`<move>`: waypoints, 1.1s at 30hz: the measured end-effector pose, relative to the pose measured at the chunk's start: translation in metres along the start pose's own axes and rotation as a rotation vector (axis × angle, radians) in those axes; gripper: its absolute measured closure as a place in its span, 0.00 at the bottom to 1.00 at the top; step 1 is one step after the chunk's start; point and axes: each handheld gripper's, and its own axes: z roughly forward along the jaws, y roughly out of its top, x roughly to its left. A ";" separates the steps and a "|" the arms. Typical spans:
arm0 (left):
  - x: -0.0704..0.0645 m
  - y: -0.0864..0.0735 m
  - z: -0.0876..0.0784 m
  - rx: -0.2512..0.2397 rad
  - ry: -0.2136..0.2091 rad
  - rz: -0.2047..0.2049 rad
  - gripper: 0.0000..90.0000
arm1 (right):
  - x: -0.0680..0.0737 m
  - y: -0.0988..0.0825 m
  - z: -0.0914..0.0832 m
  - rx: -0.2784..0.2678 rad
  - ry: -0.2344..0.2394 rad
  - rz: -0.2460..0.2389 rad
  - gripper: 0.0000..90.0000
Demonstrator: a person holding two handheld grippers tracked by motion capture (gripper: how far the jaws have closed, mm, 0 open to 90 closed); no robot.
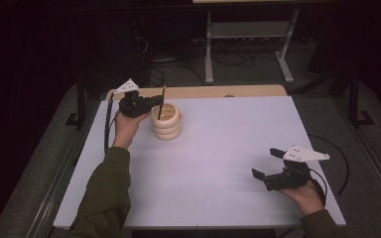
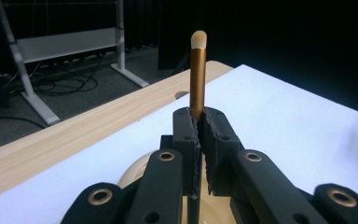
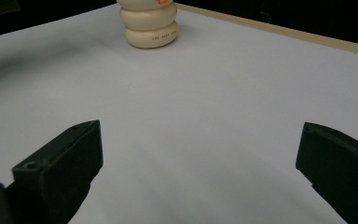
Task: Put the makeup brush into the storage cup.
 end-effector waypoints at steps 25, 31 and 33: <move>0.004 -0.005 0.005 0.043 0.021 -0.014 0.69 | 0.000 0.000 0.000 0.000 0.000 0.002 0.00; 0.004 -0.005 0.004 0.047 0.062 0.000 0.55 | 0.000 0.000 -0.001 -0.002 0.000 0.001 0.00; 0.004 -0.006 0.004 0.041 0.062 0.003 0.50 | 0.000 0.000 -0.001 -0.003 -0.001 0.002 0.00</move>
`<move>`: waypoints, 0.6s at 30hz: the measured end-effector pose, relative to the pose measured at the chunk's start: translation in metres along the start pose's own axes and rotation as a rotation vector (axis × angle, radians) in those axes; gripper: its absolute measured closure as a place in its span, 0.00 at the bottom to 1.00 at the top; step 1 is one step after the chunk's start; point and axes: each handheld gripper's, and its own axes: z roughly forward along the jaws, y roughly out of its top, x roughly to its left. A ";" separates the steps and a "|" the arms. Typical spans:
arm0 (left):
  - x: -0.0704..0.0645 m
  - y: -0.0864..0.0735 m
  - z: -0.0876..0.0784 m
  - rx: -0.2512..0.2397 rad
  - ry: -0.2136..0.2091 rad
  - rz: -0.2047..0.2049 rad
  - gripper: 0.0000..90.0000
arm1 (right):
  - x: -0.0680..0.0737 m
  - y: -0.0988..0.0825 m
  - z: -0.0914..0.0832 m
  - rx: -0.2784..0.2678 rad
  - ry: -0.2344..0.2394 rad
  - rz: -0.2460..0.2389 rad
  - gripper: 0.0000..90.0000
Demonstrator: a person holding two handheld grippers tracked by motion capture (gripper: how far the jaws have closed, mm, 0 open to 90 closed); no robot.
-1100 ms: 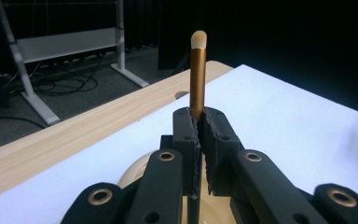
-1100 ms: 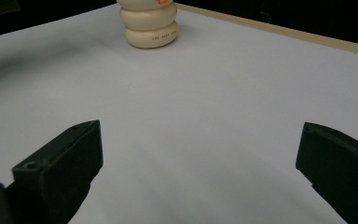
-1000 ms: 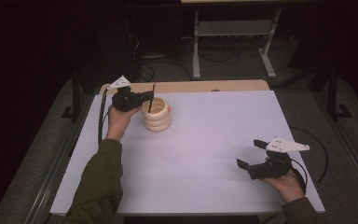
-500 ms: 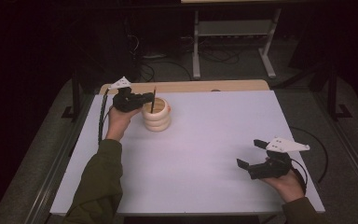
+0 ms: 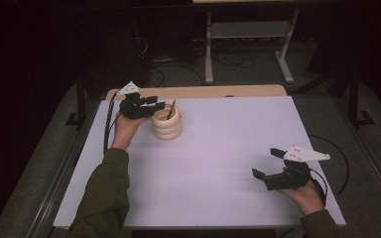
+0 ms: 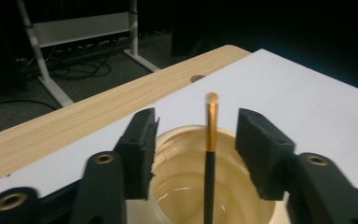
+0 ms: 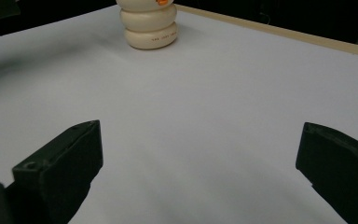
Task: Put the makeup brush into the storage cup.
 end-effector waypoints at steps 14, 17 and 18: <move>-0.002 0.004 -0.013 0.065 0.056 0.001 0.12 | 0.001 0.000 0.000 0.001 -0.001 0.003 0.00; -0.004 0.005 -0.016 0.084 0.054 0.003 0.08 | 0.001 0.000 0.000 0.000 -0.001 0.002 0.00; -0.005 0.004 -0.016 0.086 0.054 0.005 0.06 | 0.001 0.000 0.000 0.001 -0.001 0.004 0.00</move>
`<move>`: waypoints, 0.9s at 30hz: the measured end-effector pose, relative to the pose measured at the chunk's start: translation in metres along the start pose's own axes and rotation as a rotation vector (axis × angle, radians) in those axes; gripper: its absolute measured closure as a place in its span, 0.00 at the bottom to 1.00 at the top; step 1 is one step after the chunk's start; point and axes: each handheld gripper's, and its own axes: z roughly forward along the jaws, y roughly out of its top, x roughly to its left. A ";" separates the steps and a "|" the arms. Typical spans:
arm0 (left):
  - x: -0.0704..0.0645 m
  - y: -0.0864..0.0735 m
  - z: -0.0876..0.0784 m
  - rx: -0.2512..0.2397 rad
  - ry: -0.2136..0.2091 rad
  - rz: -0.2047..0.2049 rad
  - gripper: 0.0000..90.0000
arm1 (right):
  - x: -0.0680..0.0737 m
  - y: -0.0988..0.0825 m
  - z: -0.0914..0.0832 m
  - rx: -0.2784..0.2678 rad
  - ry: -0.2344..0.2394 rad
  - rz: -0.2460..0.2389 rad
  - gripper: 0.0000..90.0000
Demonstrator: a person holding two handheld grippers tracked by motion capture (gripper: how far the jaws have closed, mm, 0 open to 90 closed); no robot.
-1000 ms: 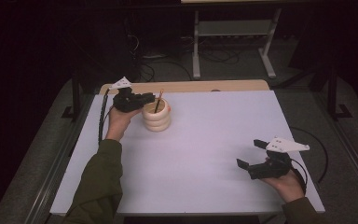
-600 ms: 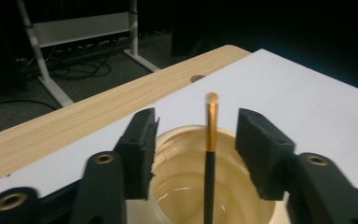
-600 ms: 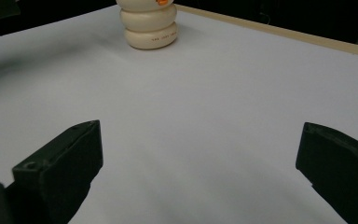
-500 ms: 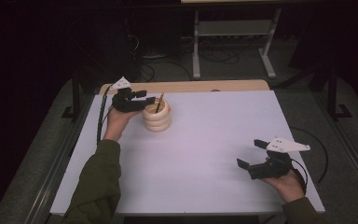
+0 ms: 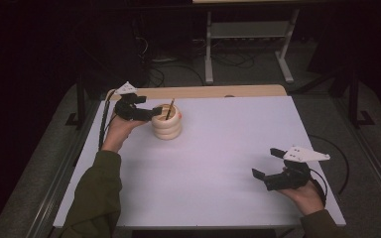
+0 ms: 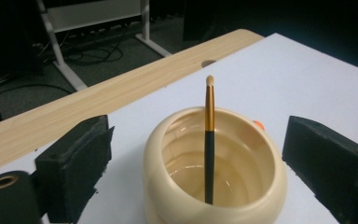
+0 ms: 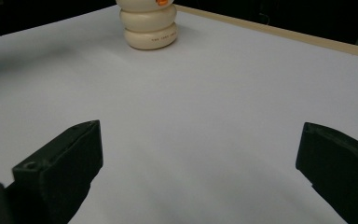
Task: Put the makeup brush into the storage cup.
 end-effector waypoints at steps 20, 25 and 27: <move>-0.014 -0.011 -0.018 0.070 -0.013 0.017 0.03 | -0.001 0.000 0.000 0.000 -0.001 -0.003 0.00; -0.020 -0.014 -0.025 0.072 -0.014 0.021 0.03 | -0.001 0.000 0.000 0.000 -0.001 -0.003 0.00; -0.022 -0.016 -0.027 0.077 -0.017 0.024 0.03 | 0.000 0.000 0.000 -0.003 0.000 0.001 0.00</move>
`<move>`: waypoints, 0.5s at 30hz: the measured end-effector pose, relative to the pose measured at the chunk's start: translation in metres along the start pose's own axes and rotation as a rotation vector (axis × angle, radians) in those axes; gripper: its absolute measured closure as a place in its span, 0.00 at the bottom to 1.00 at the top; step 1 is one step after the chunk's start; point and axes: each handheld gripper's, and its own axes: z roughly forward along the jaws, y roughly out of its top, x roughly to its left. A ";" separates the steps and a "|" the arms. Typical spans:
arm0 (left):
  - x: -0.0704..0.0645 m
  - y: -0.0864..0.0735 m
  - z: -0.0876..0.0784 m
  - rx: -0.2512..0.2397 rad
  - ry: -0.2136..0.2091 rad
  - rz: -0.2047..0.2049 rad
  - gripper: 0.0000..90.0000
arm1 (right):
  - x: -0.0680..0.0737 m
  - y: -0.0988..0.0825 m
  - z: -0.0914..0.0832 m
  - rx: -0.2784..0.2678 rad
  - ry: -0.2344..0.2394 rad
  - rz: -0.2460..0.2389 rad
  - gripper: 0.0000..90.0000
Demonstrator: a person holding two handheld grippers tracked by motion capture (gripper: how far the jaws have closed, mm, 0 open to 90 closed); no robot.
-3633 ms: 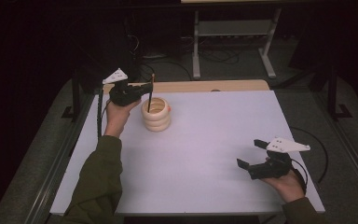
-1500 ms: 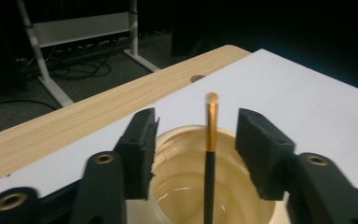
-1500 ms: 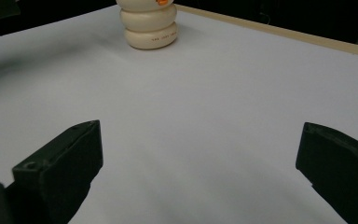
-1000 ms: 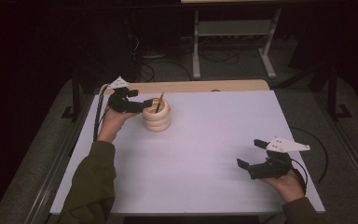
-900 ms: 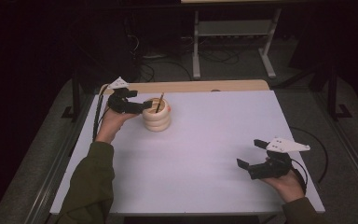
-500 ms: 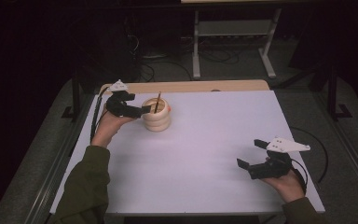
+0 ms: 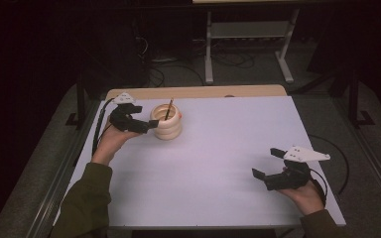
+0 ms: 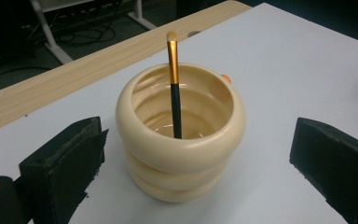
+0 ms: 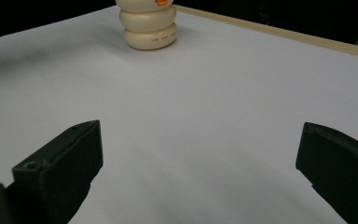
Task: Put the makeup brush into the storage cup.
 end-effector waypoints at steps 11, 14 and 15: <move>-0.021 -0.012 -0.019 0.011 -0.016 0.023 0.03 | 0.000 0.000 0.000 -0.003 -0.001 -0.003 0.00; -0.027 -0.016 -0.023 0.005 -0.021 0.018 0.03 | 0.000 0.000 0.000 -0.006 -0.003 -0.006 0.00; -0.029 -0.018 -0.025 0.005 -0.024 0.022 0.03 | 0.000 0.000 0.000 -0.006 -0.002 -0.006 0.00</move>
